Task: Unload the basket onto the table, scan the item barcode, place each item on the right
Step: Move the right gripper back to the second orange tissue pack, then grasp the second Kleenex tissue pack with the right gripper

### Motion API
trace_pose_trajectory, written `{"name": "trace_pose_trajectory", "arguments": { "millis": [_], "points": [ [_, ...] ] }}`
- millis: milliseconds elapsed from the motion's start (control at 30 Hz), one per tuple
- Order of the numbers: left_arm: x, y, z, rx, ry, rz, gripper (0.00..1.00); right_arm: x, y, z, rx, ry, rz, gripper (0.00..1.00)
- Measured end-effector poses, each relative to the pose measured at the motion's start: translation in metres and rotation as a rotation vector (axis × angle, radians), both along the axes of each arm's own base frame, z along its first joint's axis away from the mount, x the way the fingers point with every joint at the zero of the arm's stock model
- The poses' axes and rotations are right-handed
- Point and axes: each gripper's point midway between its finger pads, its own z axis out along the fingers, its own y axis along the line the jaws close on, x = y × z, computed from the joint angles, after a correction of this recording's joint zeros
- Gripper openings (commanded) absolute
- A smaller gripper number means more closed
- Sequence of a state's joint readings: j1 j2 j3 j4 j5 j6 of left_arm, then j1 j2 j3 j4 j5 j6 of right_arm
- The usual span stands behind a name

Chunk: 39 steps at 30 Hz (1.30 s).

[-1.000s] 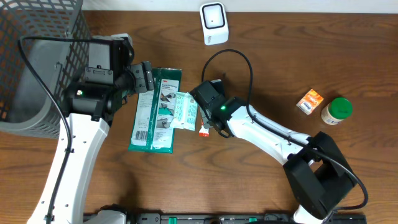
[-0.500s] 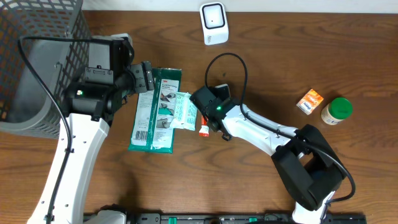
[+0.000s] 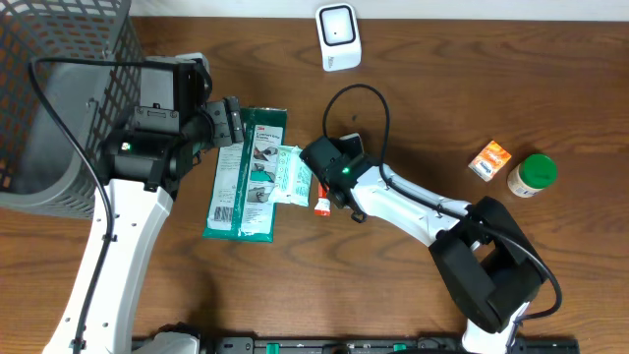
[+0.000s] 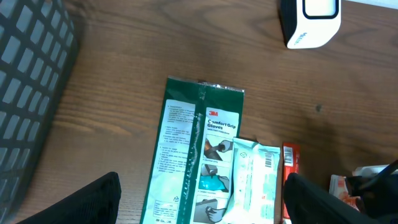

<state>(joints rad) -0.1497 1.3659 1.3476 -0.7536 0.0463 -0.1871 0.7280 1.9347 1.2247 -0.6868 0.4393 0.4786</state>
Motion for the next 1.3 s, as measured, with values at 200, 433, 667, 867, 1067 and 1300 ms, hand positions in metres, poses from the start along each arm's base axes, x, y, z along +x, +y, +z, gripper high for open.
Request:
{"name": "trace_pose_trajectory", "arguments": {
  "millis": [200,433,667,867,1067,1300],
  "points": [
    [0.0,0.0,0.0,0.0,0.0,0.0,0.84,-0.006,-0.001,-0.002,0.006,0.029,-0.014,0.43],
    [0.0,0.0,0.0,0.0,0.0,0.0,0.84,-0.008,-0.003,-0.003,0.004,0.037,-0.019,0.43],
    [0.0,0.0,0.0,0.0,0.0,0.0,0.84,-0.007,-0.002,-0.003,-0.001,0.038,0.002,0.46],
    [0.0,0.0,0.0,0.0,0.0,0.0,0.84,-0.004,0.001,-0.002,0.0,0.03,0.026,0.46],
    [0.0,0.0,0.0,0.0,0.0,0.0,0.84,-0.003,0.001,-0.002,-0.004,0.031,0.036,0.45],
    [0.0,0.0,0.0,0.0,0.0,0.0,0.84,0.003,0.006,0.0,0.024,0.003,0.026,0.44]
  ]
}}
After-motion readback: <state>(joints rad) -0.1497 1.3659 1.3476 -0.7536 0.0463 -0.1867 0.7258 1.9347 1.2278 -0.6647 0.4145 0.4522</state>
